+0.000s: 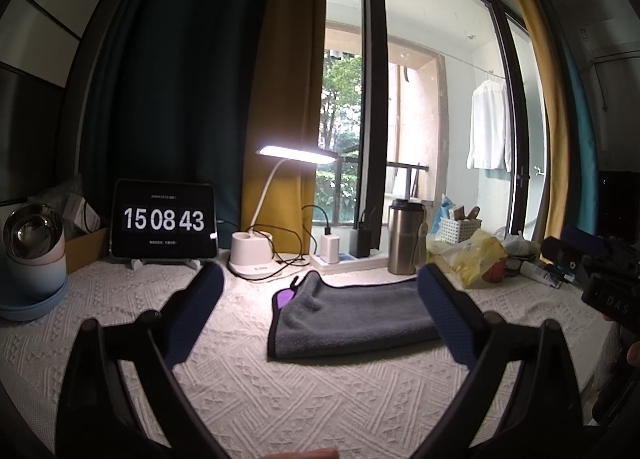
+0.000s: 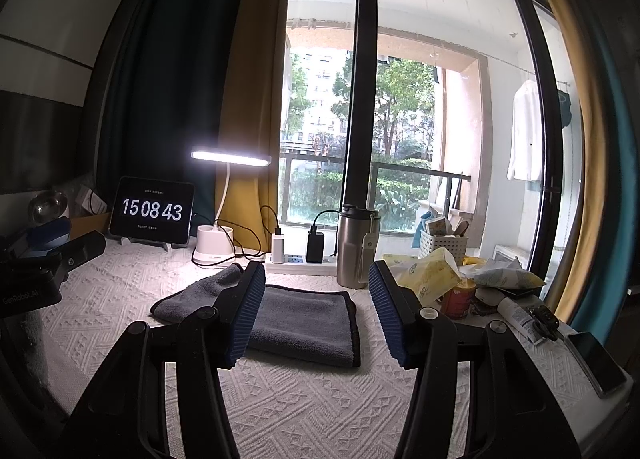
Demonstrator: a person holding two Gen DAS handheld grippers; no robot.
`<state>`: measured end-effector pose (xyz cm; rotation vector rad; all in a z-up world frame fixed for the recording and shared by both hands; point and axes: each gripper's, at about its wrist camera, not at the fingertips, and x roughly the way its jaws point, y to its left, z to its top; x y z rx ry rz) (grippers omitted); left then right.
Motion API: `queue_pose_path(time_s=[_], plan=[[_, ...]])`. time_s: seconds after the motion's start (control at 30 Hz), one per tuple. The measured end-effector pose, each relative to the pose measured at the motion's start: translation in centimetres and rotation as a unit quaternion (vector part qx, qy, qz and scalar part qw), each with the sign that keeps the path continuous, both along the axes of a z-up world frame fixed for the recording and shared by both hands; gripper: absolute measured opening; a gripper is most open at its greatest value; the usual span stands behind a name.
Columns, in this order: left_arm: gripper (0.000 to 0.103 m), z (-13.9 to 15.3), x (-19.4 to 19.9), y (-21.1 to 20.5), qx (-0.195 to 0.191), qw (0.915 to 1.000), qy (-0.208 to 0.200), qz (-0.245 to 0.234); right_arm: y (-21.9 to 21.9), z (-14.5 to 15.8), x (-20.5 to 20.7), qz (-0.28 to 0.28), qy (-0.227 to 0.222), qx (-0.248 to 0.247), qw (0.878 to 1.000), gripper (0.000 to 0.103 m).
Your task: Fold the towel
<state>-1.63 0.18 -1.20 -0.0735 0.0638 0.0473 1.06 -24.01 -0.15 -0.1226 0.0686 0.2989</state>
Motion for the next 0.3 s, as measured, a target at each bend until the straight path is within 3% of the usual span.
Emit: queue_pose_path(time_s=[0.3], plan=[[0.098,0.05,0.06,-0.31,-0.001,1.0000,0.002,-0.004,0.05,-0.07,0.03,0.001,0.002,0.001,1.000,0.057]])
